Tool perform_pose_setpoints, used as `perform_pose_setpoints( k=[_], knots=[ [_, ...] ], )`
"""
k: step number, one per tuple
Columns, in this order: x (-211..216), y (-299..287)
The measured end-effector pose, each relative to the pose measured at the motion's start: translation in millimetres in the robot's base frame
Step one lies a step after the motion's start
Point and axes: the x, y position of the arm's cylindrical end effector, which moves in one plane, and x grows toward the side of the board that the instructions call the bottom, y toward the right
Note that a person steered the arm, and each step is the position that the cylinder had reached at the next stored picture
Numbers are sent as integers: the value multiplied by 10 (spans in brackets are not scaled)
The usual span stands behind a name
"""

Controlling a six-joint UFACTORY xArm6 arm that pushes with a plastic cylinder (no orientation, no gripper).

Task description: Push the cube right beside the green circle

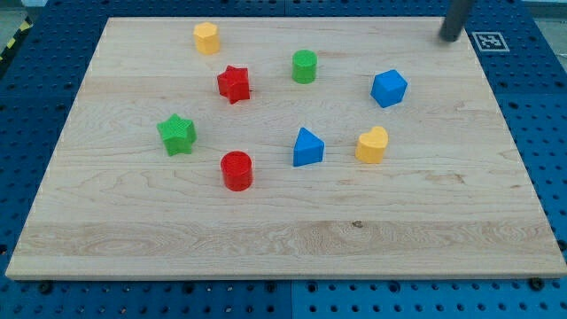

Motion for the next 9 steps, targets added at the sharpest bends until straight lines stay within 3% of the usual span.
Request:
perform_pose_setpoints(
  k=[1, 3, 4, 5, 7, 9],
  knots=[
    [559, -946],
    [795, -1335],
    [1171, -1314],
    [1191, -1284],
    [1299, -541],
    [1307, -635]
  ],
)
